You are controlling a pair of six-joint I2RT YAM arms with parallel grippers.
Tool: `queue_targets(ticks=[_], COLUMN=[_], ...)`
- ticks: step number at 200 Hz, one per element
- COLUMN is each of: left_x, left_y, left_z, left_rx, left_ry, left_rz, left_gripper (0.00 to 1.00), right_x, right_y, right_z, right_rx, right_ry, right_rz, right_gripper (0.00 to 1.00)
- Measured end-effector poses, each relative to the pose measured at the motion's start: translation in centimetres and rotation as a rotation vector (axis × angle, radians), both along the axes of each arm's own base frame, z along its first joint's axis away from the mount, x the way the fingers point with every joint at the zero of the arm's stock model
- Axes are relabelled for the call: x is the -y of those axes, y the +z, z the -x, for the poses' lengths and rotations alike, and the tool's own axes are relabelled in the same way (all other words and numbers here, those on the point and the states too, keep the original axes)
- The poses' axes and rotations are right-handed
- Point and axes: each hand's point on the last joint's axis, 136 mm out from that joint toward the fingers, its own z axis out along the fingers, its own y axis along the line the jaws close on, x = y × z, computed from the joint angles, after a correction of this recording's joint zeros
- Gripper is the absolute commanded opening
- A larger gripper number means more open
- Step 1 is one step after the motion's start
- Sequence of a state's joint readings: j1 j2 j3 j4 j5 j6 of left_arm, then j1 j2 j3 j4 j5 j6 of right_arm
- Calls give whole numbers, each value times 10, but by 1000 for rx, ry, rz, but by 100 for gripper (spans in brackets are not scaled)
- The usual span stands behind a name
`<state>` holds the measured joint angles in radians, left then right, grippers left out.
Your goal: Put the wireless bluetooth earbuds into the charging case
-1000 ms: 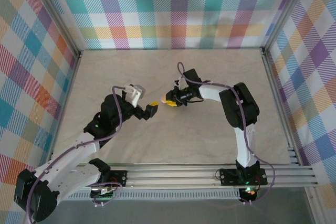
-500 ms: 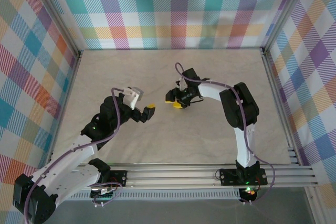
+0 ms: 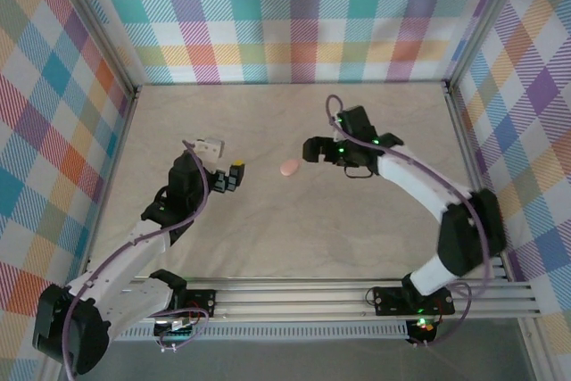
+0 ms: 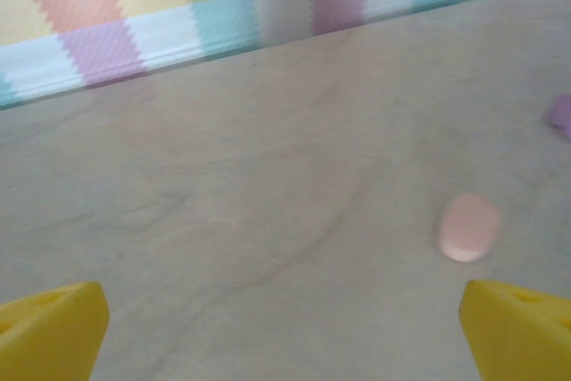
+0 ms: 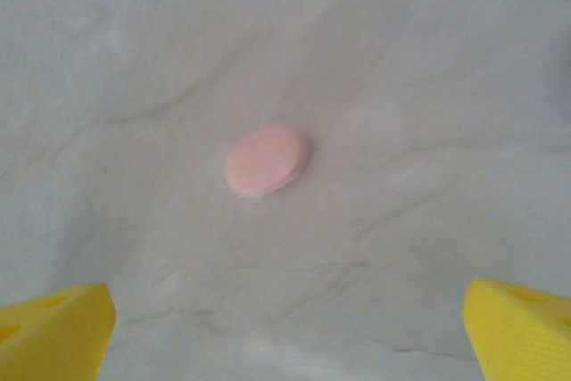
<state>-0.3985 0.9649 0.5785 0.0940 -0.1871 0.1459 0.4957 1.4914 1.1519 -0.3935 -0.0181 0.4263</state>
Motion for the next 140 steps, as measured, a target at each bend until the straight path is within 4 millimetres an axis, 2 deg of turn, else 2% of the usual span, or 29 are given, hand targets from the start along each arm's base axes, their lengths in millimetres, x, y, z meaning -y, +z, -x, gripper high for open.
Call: queue_targets(ticks=[14,29,40,62,81,93,117,140], left_x=[-22,-45,-59,-76,-84,-88,-93,-94], left_y=[-13,-35,-53,-87,-102,-107,-105,-98], left_z=[-7,-10,-8,-3,-1,0,-3,-12], left_rx=[-4,-23,-46,-90,-98,-88,-46,7], left_ry=[93,190,245,307,334,352,367,366], left_rz=[-26,-40,-45,-52,-64,-65,-53,-17], left_gripper=[100,100,100,100,100,100,100,100], right_x=[32,64,88,144,185,198,208,212], right_y=[18,14,-2,-52,-78,-87,-106,-103], right_z=[0,2,3,6,7,5,2,-12], right_rx=[169,297,332,275,239,266,305,387], right_ry=[-50,-92,-121,-215,-302,-333,-340,-356], right_rz=[95,208,308,458,516,514,483,416], right_gripper=[100,100,100,100,100,100,100,100])
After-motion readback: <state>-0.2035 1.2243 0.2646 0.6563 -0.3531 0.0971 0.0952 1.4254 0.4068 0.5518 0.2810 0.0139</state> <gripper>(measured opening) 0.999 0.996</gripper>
